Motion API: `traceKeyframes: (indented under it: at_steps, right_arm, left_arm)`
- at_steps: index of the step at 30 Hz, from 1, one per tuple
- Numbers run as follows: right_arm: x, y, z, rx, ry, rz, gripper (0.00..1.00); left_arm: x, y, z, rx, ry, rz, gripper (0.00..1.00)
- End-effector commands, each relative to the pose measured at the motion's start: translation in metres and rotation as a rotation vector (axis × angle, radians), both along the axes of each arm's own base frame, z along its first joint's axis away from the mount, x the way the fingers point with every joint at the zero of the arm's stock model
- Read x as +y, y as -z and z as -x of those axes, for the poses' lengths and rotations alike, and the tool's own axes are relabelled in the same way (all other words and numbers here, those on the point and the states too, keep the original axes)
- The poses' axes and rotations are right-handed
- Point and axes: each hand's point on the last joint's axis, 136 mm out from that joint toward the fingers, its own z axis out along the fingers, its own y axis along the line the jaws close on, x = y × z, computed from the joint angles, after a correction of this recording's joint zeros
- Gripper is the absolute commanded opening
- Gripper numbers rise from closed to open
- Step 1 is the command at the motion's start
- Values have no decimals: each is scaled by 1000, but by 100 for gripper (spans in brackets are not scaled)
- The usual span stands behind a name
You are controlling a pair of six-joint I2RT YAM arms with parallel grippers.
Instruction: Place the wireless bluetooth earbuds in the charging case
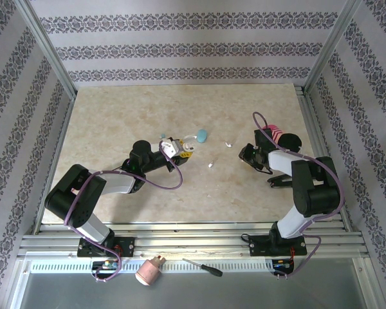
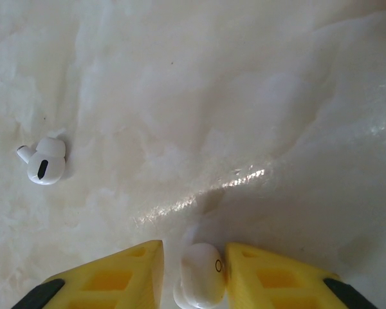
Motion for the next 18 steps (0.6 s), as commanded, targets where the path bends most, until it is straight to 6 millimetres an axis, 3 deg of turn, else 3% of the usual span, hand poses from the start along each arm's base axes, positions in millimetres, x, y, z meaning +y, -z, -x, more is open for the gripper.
traceKeyframes:
  at_steps: [1, 10, 18]
  right_arm:
    - [-2, -10, -19, -80, -14, -9, 29]
    - [7, -9, -21, -86, -36, -79, 27]
    - [0, -5, -13, -66, -64, -35, 35]
  left_arm:
    - [-4, -9, 3, -34, 15, 10, 23]
    - [-4, -10, 3, -32, 17, 16, 23]
    - [-4, -11, 4, -37, 17, 12, 23]
